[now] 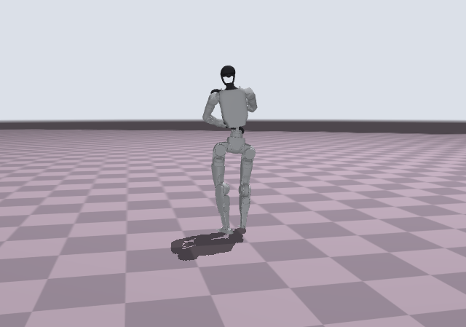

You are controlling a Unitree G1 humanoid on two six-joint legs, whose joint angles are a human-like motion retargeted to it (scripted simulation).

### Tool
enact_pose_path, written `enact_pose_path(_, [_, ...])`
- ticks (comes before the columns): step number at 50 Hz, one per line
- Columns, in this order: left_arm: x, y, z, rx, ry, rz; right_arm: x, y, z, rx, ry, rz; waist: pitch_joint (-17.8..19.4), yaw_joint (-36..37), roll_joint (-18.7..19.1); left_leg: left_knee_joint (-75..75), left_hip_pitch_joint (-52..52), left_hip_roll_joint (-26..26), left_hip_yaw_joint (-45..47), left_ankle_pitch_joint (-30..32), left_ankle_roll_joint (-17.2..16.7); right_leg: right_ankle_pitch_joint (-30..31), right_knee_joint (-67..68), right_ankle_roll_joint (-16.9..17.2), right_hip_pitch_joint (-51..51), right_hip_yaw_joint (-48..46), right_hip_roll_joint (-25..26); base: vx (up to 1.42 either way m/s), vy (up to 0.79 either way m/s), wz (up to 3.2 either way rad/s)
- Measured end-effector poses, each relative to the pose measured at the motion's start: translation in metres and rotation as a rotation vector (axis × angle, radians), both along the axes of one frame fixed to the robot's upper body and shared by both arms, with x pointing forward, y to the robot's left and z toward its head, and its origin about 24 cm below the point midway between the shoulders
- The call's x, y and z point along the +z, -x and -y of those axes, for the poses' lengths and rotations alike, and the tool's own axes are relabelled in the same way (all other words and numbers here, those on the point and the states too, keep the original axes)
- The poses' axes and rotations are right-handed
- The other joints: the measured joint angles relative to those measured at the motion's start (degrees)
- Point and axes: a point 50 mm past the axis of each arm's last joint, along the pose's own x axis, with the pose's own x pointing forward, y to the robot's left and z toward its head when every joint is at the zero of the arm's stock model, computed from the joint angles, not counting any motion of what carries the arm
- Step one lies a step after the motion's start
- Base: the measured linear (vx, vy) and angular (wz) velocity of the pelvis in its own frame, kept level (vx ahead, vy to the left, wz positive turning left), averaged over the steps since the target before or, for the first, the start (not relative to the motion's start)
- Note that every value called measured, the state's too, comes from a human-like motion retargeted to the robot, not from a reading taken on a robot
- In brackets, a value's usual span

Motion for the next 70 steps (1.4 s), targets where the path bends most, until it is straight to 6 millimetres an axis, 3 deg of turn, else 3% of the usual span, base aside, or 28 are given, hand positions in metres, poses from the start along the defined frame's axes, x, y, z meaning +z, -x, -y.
enact_pose_path(22, [0.032,0.009,-0.001,-0.054,0.192,0.031,-0.042,-0.024,0.022,-0.140,-0.071,-0.154,1.1,-0.8,-0.4,-1.3,1.7,0.0,-0.2,-0.3,-0.2,-0.8,0.6,-0.1,1.0,-0.3,0.3,0.00,0.00,0.00])
enact_pose_path(32, [0.034,0.012,-0.018,0.102,0.374,-0.037,-0.069,-0.067,0.073,-0.480,-0.288,-0.217,2.5,-1.7,1.0,0.4,2.1,0.9,0.7,-1.4,-0.2,-0.5,0.0,0.0,2.0,0.1,1.1,0.00,0.00,0.00])
enact_pose_path(35, [0.027,0.012,-0.031,0.198,0.421,-0.050,-0.095,-0.081,0.096,-0.651,-0.341,-0.279,3.0,-2.0,1.4,0.9,2.4,1.2,1.1,-1.8,-0.2,-0.6,-0.2,0.0,2.5,0.4,1.4,0.00,0.00,0.00])
enact_pose_path(37, [0.018,0.013,-0.041,0.273,0.442,-0.052,-0.125,-0.089,0.114,-0.789,-0.355,-0.349,3.2,-2.1,1.8,1.1,2.7,1.4,1.0,-2.4,-0.2,-0.7,-0.7,0.0,3.1,0.4,1.6,0.03,0.01,-0.04])
enact_pose_path(42, [-0.012,0.016,-0.070,0.501,0.452,-0.038,-0.225,-0.089,0.153,-1.162,-0.281,-0.618,3.6,-2.4,2.2,1.2,3.6,1.7,1.6,-3.2,-0.3,-0.9,-1.5,0.0,4.1,1.0,2.0,0.05,0.01,-0.14])
enact_pose_path(45, [-0.033,0.019,-0.090,0.668,0.439,-0.021,-0.292,-0.067,0.170,-1.392,-0.178,-0.824,3.6,-2.2,2.4,1.0,4.1,1.6,1.7,-3.5,-0.4,-1.0,-2.2,0.0,4.7,1.3,2.1,0.06,0.00,-0.13])
enact_pose_path(48, [-0.054,0.025,-0.113,0.851,0.422,0.008,-0.350,-0.029,0.181,-1.595,-0.039,-1.024,3.4,-1.8,2.5,0.6,4.5,1.4,1.6,-3.7,-0.4,-1.1,-3.0,0.0,5.3,1.4,2.0,0.06,0.00,-0.06])
enact_pose_path(52, [-0.080,0.037,-0.144,1.084,0.373,0.052,-0.401,0.028,0.188,-1.779,0.169,-1.239,3.4,-1.1,2.5,0.3,5.0,1.1,1.0,-3.6,-0.3,-1.3,-3.9,-0.2,6.1,1.2,1.7,0.03,0.00,-0.02])
enact_pose_path(56, [-0.103,0.055,-0.173,1.278,0.271,0.061,-0.421,0.068,0.192,-1.866,0.316,-1.363,3.6,-0.8,2.7,0.0,5.5,1.0,0.9,-3.4,-0.6,-1.4,-4.3,-0.6,6.7,1.0,1.5,0.00,0.00,0.00])
enact_pose_path(60, [-0.126,0.076,-0.196,1.430,0.132,0.036,-0.427,0.081,0.195,-1.900,0.362,-1.403,3.7,-1.4,2.9,-0.4,5.9,1.0,0.7,-3.3,-0.9,-1.4,-4.5,-0.8,7.2,0.5,1.4,0.00,0.00,0.00])
enact_pose_path(65, [-0.145,0.099,-0.215,1.550,-0.028,-0.017,-0.424,0.073,0.200,-1.912,0.325,-1.379,4.2,-2.6,3.2,-0.6,6.1,1.1,0.7,-3.3,-1.2,-1.1,-4.5,-0.9,7.4,-0.3,1.4,0.00,0.00,0.00])
enact_pose_path(70, [-0.154,0.106,-0.221,1.589,-0.120,-0.051,-0.412,0.045,0.205,-1.898,0.234,-1.292,4.6,-3.6,3.5,-0.8,5.7,1.2,0.4,-3.1,-1.2,-0.8,-4.3,-1.0,7.2,-1.3,1.2,0.00,0.00,0.00])
